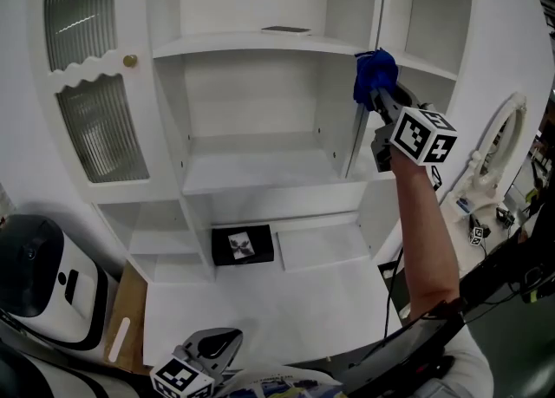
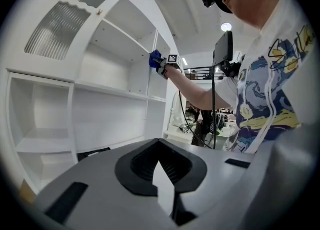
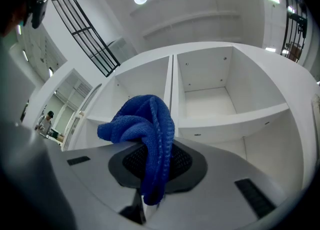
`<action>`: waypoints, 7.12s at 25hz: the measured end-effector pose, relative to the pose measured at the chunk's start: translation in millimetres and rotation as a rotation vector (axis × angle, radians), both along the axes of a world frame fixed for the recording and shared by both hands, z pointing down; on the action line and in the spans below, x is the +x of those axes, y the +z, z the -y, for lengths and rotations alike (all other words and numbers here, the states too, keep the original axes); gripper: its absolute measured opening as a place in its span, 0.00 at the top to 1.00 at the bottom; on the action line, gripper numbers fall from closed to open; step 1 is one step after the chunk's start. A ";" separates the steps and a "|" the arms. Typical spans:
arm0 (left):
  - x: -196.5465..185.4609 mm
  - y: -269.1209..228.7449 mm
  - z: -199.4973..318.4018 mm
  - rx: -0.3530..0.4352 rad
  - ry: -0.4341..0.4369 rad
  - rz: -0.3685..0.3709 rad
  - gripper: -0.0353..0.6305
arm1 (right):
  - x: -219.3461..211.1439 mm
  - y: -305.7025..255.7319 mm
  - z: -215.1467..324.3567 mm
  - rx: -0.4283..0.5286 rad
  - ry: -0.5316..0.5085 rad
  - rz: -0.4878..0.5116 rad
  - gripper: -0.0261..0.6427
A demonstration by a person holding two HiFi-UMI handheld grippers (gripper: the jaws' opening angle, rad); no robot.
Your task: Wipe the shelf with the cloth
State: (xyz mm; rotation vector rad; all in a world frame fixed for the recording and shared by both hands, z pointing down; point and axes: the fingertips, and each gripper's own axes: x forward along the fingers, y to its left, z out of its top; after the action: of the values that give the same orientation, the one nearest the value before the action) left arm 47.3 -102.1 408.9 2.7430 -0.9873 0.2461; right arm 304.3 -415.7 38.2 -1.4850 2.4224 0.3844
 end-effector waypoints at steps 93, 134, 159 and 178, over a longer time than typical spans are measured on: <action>-80.3 -14.5 -35.3 0.071 -0.077 0.018 0.94 | -266.0 126.0 22.9 -0.232 -0.242 -0.491 0.86; -67.5 -57.3 38.7 0.094 0.092 -0.061 0.94 | -278.7 250.3 204.9 -0.570 -0.035 -1.212 0.86; -53.0 -51.6 20.8 0.085 0.124 -0.064 0.94 | -132.4 239.9 212.4 -0.725 0.301 -1.286 0.86; -94.8 -51.1 5.3 0.102 0.034 -0.073 0.94 | -357.2 248.2 151.6 -0.538 -0.106 -1.270 0.86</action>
State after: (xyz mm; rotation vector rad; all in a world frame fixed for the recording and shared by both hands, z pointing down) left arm -47.4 -107.5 357.8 2.8400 -0.9603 0.1024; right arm -52.9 -567.3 286.4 -1.5119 3.8118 0.9178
